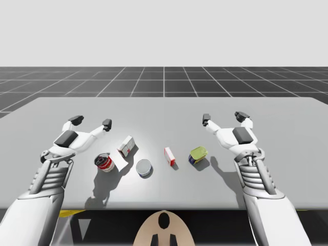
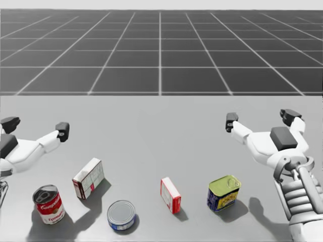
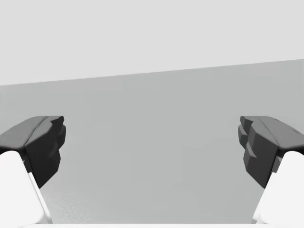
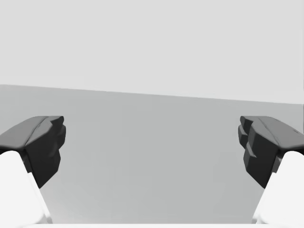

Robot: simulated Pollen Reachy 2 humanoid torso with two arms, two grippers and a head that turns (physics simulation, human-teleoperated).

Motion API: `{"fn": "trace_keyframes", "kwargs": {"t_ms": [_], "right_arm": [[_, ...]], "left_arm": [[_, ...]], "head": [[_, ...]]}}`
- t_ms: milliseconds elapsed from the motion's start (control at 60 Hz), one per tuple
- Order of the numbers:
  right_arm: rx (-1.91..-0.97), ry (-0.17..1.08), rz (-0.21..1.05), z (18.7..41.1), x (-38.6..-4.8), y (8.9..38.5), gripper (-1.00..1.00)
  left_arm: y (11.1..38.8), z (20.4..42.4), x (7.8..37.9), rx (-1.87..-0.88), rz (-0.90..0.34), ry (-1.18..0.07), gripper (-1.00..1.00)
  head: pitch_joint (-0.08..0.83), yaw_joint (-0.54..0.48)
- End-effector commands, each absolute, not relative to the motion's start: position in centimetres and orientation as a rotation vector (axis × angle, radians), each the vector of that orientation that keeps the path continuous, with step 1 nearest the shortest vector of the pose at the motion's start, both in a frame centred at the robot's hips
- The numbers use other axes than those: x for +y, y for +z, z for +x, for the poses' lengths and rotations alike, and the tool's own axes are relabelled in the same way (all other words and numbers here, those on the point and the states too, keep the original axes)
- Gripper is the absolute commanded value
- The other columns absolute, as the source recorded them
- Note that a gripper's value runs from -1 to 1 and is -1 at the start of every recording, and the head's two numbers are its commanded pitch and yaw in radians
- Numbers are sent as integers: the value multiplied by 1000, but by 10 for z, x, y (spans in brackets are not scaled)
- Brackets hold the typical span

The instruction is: Pick up the potted meat can and lift it.

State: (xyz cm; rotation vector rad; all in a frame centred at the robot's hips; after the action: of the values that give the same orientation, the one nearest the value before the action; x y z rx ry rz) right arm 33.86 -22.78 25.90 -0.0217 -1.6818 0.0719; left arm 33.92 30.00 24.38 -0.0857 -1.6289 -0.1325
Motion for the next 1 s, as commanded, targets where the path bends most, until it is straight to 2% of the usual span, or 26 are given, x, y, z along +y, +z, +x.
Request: {"fn": "trace_keyframes", "kwargs": {"t_ms": [17,417,650,800,867,1000], "right_arm": [[-1679,84,-32,339,-227,257,-1000],[-1685,118,-53,339,-224,254,-1000],[-1681,149,-53,336,-220,254,-1000],[-1614,160,26,319,-218,258,-1000],[-1599,178,56,303,-217,263,-1000],[-1586,293,57,274,-212,261,-1000]], "left_arm": [[244,339,299,-1636,-69,-142,-1000],[247,336,298,-1651,-68,-141,-1000],[249,336,297,-1656,-68,-138,-1000],[249,336,297,-1657,-64,-131,-1000],[249,336,297,-1658,-63,-129,-1000],[248,336,297,-1656,-60,-127,-1000]], "head": [[484,-20],[656,-200],[684,-231],[677,-221],[676,-222],[677,-223]]}}
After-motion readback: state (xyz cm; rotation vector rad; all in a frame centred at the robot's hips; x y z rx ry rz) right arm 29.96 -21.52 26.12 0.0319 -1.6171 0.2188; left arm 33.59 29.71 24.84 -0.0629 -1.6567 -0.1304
